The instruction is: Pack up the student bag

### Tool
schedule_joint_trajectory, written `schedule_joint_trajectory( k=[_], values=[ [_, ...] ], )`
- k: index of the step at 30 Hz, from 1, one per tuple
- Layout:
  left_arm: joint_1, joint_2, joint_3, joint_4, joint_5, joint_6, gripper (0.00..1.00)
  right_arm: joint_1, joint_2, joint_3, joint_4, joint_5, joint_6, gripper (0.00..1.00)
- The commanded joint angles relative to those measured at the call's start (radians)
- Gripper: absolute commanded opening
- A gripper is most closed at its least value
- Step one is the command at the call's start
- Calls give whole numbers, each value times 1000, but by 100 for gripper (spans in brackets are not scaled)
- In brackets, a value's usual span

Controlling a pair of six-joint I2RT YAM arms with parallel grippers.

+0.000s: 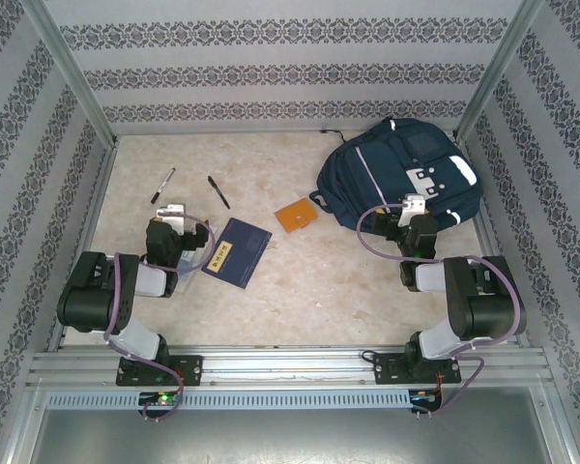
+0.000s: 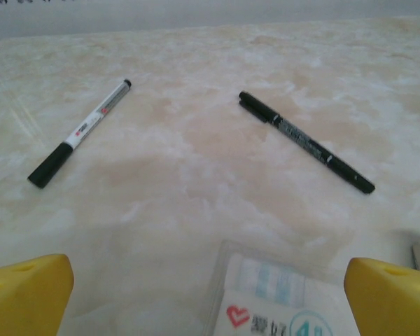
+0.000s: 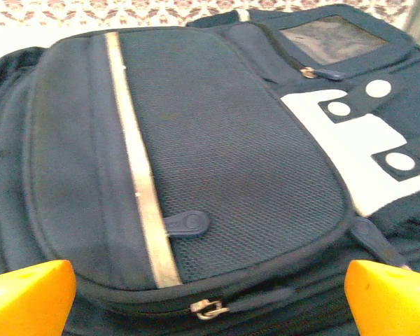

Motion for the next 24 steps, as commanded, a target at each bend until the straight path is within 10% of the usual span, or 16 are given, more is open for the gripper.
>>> schedule_joint_trajectory(
  k=[1, 7, 11, 16, 20, 24],
  values=[
    [14, -144, 16, -77, 14, -11, 100, -2, -75, -10, 17, 108, 43, 98],
    [-41, -458, 218, -738, -89, -157, 100, -15, -468, 36, -474, 347, 311, 98],
    [-36, -549, 370, -1127, -86, -431, 99, -34, -630, 86, -707, 77, 471, 98],
    [-42, -518, 467, -1247, 189, -409, 100, 99, -704, 129, -935, 42, 501, 98],
    [-170, -467, 539, -1330, 177, -367, 100, 217, -699, 183, -1128, 1, 578, 98],
    [-262, -388, 597, -1398, 119, -311, 100, -5, -699, 107, -1060, -404, 707, 98]
  ],
)
